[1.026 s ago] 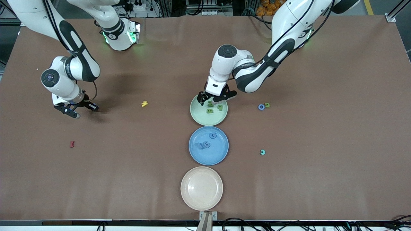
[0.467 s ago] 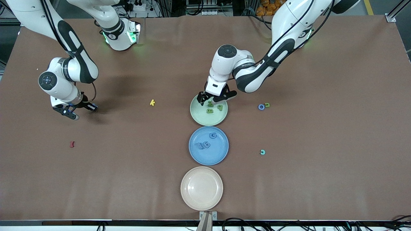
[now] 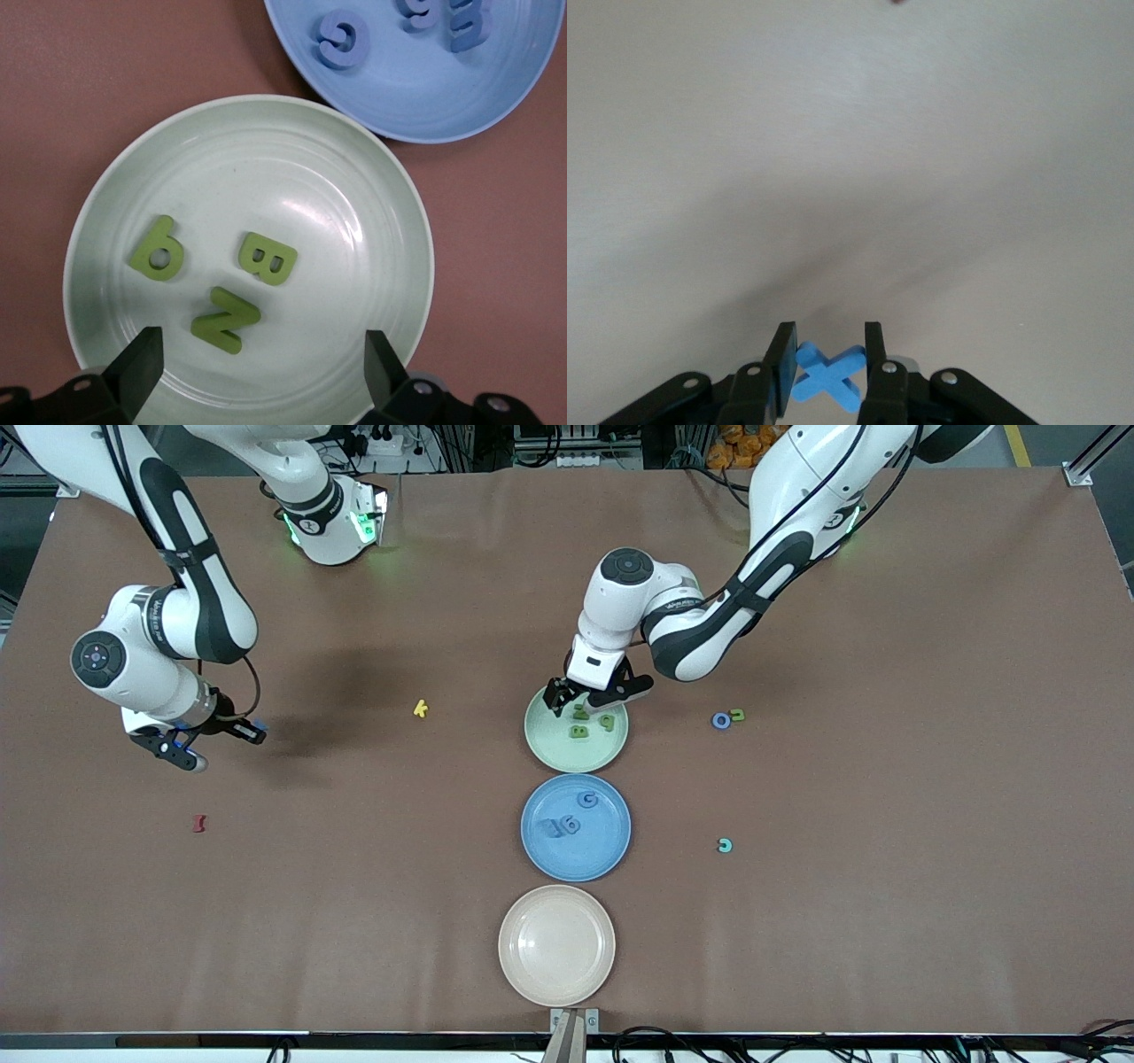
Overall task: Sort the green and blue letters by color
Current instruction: 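Close the right gripper on the blue x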
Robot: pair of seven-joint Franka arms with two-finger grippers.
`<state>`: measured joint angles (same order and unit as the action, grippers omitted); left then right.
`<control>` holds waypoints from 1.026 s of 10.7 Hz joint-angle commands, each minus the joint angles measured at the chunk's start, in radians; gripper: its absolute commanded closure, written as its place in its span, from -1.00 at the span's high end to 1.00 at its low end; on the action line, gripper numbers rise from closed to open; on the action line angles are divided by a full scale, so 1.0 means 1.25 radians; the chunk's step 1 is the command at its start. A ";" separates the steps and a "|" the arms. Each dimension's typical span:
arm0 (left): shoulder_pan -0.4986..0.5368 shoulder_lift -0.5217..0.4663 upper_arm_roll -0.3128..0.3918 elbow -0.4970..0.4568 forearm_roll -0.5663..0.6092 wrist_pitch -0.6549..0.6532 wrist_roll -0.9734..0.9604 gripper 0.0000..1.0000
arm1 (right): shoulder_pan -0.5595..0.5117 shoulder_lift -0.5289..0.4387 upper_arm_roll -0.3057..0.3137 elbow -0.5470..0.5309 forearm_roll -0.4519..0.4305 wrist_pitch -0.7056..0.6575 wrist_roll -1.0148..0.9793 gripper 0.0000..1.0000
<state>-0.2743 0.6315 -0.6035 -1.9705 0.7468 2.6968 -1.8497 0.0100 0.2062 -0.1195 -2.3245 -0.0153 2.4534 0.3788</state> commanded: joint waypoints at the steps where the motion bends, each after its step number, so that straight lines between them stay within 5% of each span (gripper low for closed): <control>1: -0.004 0.002 -0.001 0.007 0.022 -0.009 -0.010 1.00 | 0.036 -0.010 0.034 0.074 0.012 -0.064 0.026 -1.00; 11: 0.083 -0.006 0.004 0.008 0.025 -0.009 0.033 1.00 | 0.389 0.153 0.034 0.403 0.011 -0.122 0.460 -1.00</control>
<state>-0.2079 0.6303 -0.5949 -1.9637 0.7474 2.6966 -1.8362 0.4370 0.3089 -0.0704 -1.9401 -0.0076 2.3204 0.8653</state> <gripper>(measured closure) 0.000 0.643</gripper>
